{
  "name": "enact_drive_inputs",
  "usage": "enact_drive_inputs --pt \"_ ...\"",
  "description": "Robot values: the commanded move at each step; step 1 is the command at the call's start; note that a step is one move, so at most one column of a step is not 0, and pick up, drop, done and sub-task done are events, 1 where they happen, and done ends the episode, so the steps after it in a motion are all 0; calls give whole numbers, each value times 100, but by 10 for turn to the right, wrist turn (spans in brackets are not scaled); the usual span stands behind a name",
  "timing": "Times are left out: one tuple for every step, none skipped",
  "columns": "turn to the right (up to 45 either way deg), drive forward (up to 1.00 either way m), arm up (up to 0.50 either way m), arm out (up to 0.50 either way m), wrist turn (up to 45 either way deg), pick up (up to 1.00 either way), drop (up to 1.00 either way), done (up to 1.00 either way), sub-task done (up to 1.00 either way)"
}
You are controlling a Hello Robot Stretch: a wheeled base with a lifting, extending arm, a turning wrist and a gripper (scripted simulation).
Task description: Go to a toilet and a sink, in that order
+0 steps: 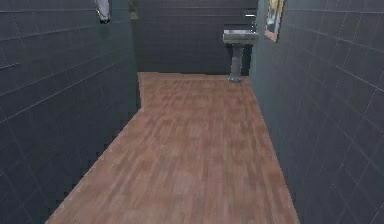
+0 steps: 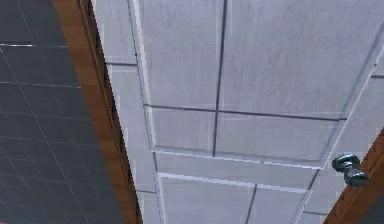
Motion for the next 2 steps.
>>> enact_drive_inputs --pt "60 0 0 0 0 0 0 0 0" --pt "0 100 0 0 0 0 0 0 0"
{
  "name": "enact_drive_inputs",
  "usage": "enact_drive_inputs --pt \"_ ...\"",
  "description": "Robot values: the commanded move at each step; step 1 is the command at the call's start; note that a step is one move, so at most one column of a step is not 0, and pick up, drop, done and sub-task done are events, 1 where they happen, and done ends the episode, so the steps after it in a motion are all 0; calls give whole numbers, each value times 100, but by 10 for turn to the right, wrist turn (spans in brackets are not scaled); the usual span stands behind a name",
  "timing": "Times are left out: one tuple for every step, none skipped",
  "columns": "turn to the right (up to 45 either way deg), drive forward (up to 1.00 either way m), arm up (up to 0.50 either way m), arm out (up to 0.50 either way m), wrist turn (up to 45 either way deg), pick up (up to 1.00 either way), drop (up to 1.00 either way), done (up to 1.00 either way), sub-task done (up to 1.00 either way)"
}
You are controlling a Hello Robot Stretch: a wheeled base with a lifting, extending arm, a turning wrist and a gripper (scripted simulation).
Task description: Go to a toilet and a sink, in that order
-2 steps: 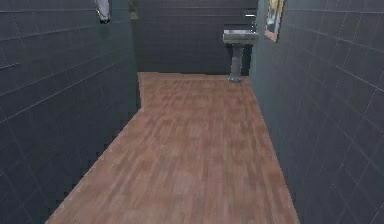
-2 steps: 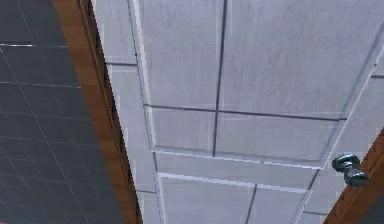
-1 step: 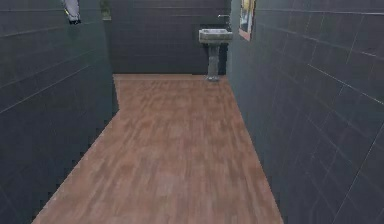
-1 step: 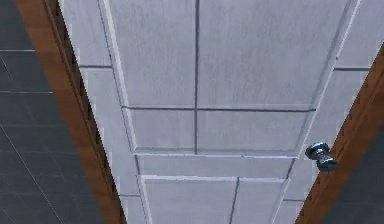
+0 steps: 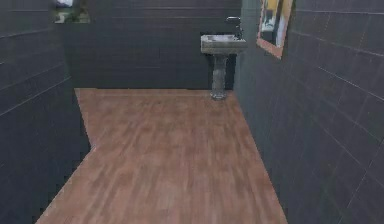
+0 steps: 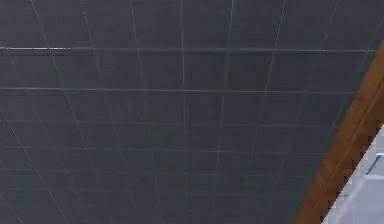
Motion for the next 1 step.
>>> enact_drive_inputs --pt "0 100 0 0 0 0 0 0 0"
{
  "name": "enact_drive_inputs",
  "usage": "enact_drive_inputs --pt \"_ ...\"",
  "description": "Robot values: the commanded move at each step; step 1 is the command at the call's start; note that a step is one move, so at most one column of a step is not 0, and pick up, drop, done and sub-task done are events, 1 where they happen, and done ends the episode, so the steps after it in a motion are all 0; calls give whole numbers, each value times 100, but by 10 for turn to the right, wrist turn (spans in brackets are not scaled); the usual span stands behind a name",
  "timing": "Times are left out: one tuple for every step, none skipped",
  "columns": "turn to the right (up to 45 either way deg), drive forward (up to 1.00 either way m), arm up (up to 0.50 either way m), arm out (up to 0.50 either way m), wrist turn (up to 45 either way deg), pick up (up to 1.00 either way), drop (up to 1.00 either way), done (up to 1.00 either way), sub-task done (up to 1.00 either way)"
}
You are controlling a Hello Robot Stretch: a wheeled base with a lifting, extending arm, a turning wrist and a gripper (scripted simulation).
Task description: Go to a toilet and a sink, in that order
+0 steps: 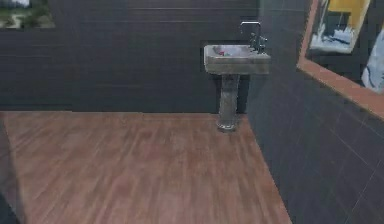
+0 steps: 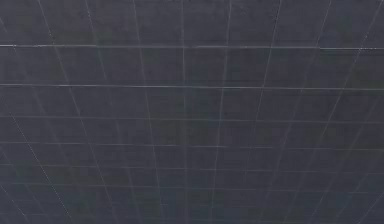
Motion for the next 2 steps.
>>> enact_drive_inputs --pt "30 0 0 0 0 0 0 0 0" --pt "0 100 0 0 0 0 0 0 0"
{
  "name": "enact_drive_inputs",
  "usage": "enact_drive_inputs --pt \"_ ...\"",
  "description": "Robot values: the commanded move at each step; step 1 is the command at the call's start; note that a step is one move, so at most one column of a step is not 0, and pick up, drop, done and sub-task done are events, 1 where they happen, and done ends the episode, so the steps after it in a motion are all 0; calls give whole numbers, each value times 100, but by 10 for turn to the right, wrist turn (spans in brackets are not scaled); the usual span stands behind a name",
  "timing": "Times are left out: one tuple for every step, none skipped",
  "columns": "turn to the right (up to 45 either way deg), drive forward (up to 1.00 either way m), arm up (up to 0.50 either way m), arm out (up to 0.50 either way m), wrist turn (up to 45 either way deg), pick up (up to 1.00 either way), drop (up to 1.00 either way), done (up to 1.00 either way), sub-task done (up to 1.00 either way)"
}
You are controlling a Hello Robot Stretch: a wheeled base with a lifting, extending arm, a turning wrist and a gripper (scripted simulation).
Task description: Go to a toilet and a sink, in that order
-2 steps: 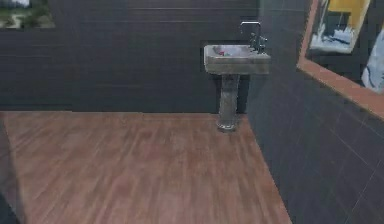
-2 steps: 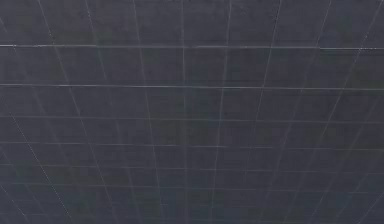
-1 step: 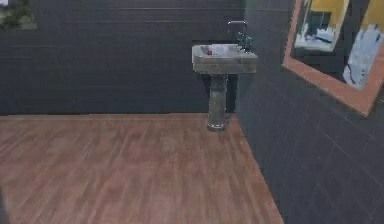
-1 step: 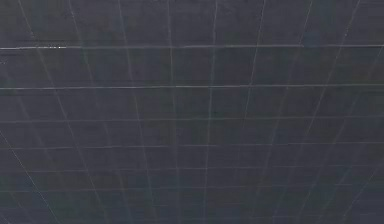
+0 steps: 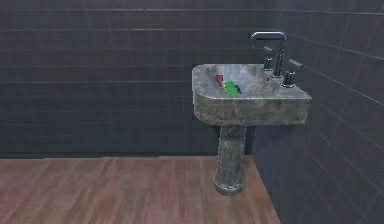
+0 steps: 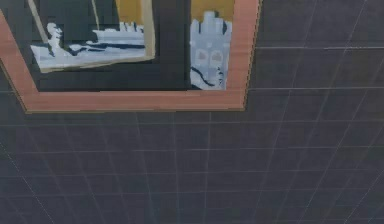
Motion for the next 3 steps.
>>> enact_drive_inputs --pt "30 0 0 0 0 0 0 0 0" --pt "0 30 0 0 0 0 0 0 0" --pt "120 0 0 0 0 0 0 0 0"
